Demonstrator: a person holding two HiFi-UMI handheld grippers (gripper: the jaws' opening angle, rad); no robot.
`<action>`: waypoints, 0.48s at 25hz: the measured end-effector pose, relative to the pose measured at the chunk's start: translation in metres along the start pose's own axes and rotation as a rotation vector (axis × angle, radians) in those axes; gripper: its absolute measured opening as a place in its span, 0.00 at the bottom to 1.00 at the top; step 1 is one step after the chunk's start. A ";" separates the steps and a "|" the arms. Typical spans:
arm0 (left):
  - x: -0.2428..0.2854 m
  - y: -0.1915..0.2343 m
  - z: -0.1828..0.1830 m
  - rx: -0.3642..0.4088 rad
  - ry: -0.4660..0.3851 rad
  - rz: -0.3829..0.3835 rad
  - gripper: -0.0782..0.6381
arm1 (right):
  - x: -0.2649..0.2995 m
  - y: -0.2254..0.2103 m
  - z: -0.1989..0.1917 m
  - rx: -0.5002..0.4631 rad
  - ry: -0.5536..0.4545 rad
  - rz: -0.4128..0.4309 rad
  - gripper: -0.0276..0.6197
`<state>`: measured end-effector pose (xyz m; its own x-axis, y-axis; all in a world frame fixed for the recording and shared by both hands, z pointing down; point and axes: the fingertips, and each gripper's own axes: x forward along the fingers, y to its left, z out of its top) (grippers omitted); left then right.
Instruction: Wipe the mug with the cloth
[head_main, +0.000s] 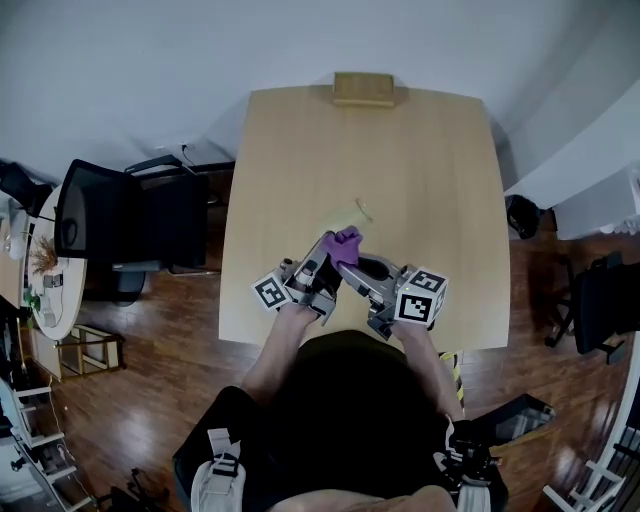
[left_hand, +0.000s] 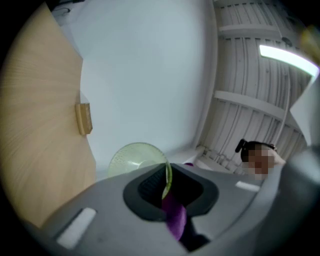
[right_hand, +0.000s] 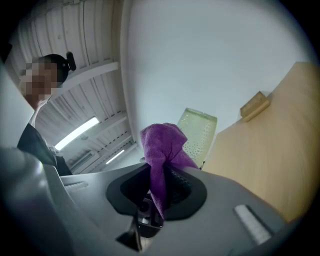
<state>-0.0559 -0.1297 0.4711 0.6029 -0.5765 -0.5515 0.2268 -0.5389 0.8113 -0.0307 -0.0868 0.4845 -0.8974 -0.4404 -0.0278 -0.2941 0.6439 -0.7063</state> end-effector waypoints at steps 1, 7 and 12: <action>-0.002 0.000 0.004 -0.032 -0.026 -0.013 0.17 | -0.003 -0.002 -0.001 -0.005 0.001 -0.010 0.14; -0.006 -0.015 0.028 -0.145 -0.150 -0.127 0.17 | -0.064 -0.041 0.068 0.005 -0.327 -0.193 0.14; 0.007 -0.027 0.016 -0.184 -0.128 -0.181 0.17 | -0.055 -0.010 0.091 -0.149 -0.381 -0.109 0.14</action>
<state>-0.0701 -0.1288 0.4426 0.4415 -0.5603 -0.7008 0.4639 -0.5260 0.7128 0.0509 -0.1258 0.4289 -0.6806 -0.6930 -0.2378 -0.4504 0.6517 -0.6102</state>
